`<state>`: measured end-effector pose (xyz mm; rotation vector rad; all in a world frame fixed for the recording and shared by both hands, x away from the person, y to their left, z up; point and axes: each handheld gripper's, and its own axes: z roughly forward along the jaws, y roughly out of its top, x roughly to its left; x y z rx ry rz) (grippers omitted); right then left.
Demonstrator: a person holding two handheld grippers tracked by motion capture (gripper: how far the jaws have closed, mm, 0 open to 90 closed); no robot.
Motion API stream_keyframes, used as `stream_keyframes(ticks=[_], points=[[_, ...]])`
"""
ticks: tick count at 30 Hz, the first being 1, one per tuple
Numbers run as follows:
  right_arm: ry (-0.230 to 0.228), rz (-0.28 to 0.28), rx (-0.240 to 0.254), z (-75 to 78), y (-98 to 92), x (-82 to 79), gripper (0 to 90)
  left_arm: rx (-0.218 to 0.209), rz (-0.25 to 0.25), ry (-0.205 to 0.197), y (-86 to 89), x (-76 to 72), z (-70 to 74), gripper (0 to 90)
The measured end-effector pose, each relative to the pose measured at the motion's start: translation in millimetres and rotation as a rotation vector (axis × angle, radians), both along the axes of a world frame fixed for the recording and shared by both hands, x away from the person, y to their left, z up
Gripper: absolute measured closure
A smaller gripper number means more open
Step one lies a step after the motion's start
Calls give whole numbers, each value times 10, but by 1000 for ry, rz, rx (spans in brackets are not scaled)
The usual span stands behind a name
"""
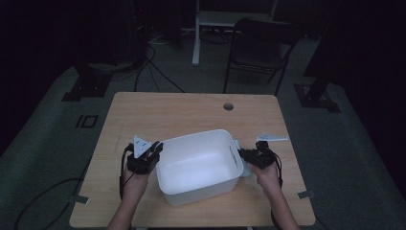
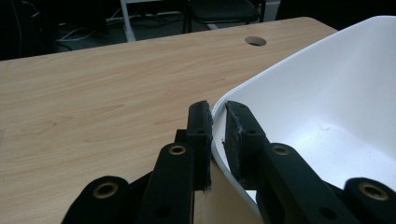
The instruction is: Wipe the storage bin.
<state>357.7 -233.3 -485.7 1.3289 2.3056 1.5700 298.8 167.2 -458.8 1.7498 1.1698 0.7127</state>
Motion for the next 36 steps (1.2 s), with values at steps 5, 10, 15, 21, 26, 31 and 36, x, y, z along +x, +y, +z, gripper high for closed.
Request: stream_keyframes(ticks=[5,10,15,21,26,31,36], points=[[-36,-3,-3,132,16,64,850,-1,0,0,-5,1,0,802],[-5,5,-16,67,41,137,850,3,4,1,-8,0,2,802],[-25,8,16,159,14,181,850,4,-2,2,-7,3,2,802],[-21,21,10,160,46,262,851,6,8,-1,-21,1,2,802],[3,28,-28,105,59,294,851,3,5,1,-17,0,2,802],[-30,27,35,202,18,292,851,3,5,-1,-21,-2,0,802],[-15,34,19,156,51,336,852,9,11,-1,-30,-4,3,802]])
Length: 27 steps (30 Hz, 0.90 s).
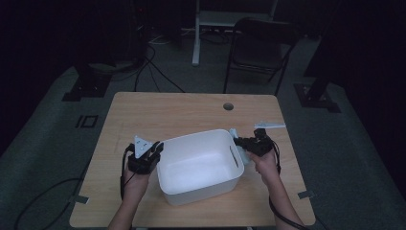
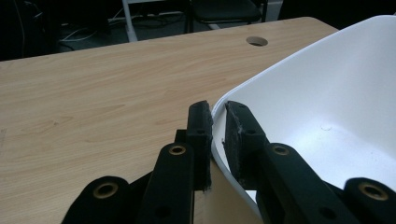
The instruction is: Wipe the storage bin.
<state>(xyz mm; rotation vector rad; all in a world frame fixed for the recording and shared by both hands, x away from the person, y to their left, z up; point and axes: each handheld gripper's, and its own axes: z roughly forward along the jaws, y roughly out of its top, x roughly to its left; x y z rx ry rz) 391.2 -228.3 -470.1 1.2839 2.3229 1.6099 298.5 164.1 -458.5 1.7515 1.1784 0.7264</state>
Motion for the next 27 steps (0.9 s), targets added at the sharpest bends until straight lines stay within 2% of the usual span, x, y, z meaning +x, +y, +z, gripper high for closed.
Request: stream_keyframes(ticks=[9,14,20,27], points=[[60,-2,-20,-195,19,102,851,-5,-6,1,8,2,-2,802],[34,-24,-22,-177,-40,57,851,-9,-10,1,16,1,-4,801],[12,-44,14,-121,-263,-120,850,-15,-11,1,21,2,-6,801],[-7,-37,2,-96,-449,-441,850,-14,-8,0,18,-1,-7,802]])
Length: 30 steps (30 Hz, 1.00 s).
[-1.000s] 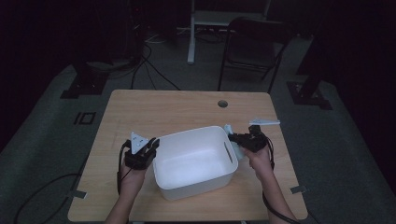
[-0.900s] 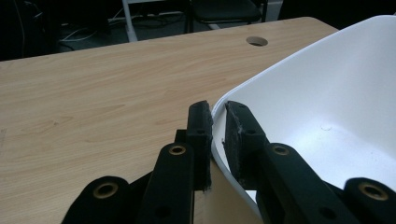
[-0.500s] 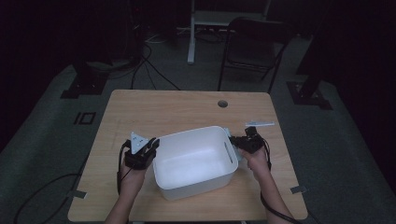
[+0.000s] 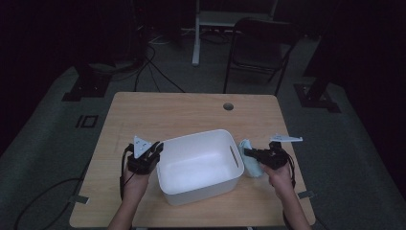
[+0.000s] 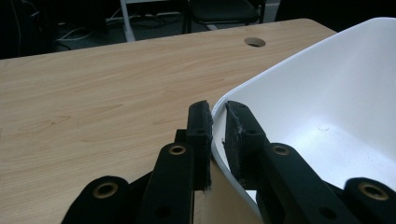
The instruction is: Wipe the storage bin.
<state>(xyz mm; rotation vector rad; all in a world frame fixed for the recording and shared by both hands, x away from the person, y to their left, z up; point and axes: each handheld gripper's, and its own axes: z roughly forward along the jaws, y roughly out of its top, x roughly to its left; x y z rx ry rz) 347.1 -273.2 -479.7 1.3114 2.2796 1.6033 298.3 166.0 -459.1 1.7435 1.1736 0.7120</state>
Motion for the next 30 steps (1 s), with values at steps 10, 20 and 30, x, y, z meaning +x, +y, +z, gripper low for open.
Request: stream_keyframes(ticks=[10,20,30], points=[[-32,37,57,70,-213,-457,850,3,2,1,-4,0,2,802],[-25,109,106,59,-147,-635,850,12,3,2,-10,0,7,801],[66,159,104,-202,35,-489,851,16,7,2,-29,-8,7,803]])
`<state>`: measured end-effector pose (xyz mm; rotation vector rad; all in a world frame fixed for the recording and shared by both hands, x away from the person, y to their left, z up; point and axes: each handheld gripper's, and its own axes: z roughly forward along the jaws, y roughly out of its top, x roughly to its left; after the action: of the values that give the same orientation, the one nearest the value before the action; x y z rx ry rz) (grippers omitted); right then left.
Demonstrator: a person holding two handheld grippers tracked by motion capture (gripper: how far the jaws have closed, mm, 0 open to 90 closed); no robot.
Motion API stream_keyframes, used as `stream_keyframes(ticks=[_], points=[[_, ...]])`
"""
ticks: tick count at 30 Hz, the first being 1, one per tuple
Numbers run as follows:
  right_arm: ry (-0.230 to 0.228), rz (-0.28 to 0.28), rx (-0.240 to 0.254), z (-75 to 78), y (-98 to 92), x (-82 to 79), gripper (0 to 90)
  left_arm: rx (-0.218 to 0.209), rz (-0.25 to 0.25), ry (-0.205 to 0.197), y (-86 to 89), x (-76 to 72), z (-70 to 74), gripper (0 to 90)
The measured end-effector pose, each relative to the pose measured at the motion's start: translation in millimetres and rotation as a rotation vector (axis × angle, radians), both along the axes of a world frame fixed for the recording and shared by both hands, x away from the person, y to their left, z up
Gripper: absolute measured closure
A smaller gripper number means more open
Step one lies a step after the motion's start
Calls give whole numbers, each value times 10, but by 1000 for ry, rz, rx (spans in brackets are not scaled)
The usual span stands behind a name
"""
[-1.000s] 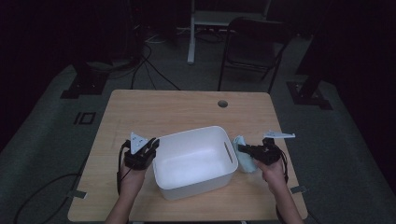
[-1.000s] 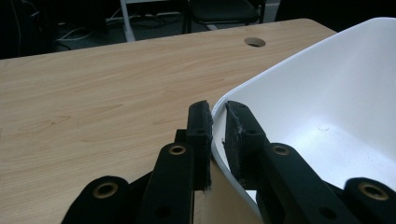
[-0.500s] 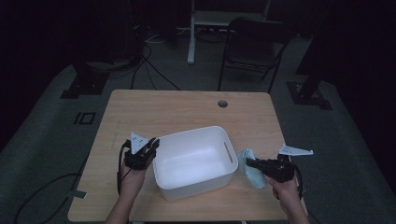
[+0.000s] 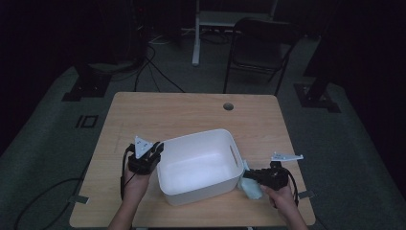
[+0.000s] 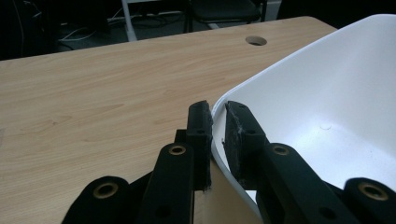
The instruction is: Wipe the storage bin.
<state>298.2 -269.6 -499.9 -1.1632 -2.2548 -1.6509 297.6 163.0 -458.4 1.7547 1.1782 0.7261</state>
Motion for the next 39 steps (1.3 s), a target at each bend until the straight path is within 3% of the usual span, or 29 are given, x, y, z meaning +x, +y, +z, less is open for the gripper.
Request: stream_keyframes(ticks=[10,12,15,18,25,27,30,32,36,39], points=[[98,-20,-56,-317,79,248,851,2,4,1,-3,2,2,803],[103,-12,-65,-317,88,296,850,1,-2,1,3,4,1,803],[66,-25,-36,-208,89,341,851,1,-6,1,4,5,1,803],[52,-22,-41,-141,116,391,852,4,-1,1,-4,4,2,803],[132,-33,-49,-371,152,520,852,4,2,1,-7,2,2,803],[118,-35,-55,-326,155,547,851,4,0,1,-8,0,2,802],[83,-44,-12,-170,154,610,851,2,-2,1,-10,2,1,803],[72,-45,-33,-112,193,657,852,7,0,2,-16,2,4,803],[110,-62,-32,-226,224,730,852,6,8,3,-20,0,4,803],[142,-72,-58,-335,251,774,852,5,4,1,-16,1,3,802]])
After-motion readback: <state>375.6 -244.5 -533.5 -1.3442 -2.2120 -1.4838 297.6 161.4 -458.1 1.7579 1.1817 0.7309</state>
